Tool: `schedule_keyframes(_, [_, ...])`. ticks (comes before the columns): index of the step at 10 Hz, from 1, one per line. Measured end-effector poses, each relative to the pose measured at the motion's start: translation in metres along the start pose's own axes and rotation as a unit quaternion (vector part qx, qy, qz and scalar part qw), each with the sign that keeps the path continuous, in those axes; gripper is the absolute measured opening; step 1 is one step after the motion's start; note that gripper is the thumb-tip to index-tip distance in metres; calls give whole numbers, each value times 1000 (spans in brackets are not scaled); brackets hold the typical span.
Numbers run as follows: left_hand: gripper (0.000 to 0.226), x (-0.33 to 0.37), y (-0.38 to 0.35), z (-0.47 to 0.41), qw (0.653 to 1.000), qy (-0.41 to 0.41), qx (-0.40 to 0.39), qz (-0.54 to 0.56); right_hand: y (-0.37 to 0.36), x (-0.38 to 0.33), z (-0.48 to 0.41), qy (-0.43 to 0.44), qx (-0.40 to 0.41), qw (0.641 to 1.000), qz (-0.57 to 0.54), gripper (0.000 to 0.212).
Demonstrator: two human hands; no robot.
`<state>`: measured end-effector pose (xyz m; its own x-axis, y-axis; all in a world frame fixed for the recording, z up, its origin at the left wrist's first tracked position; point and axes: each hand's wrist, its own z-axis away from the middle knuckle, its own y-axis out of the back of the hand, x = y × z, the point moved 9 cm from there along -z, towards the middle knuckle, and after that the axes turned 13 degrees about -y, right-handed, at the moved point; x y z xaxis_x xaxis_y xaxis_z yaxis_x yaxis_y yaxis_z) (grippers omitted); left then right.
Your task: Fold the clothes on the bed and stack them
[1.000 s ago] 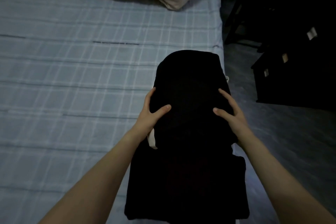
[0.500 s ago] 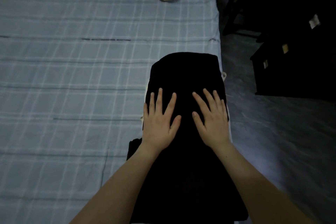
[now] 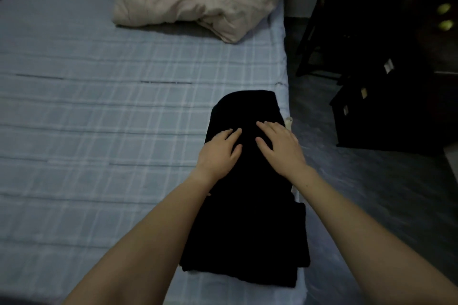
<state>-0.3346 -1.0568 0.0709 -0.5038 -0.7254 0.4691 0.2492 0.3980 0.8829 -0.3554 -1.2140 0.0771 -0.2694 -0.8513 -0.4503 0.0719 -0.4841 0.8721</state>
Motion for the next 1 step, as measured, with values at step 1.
schedule_keyframes(1, [49, 36, 54, 6, 998, -49, 38, -31, 51, -31, 24, 31, 48, 998, -6, 51])
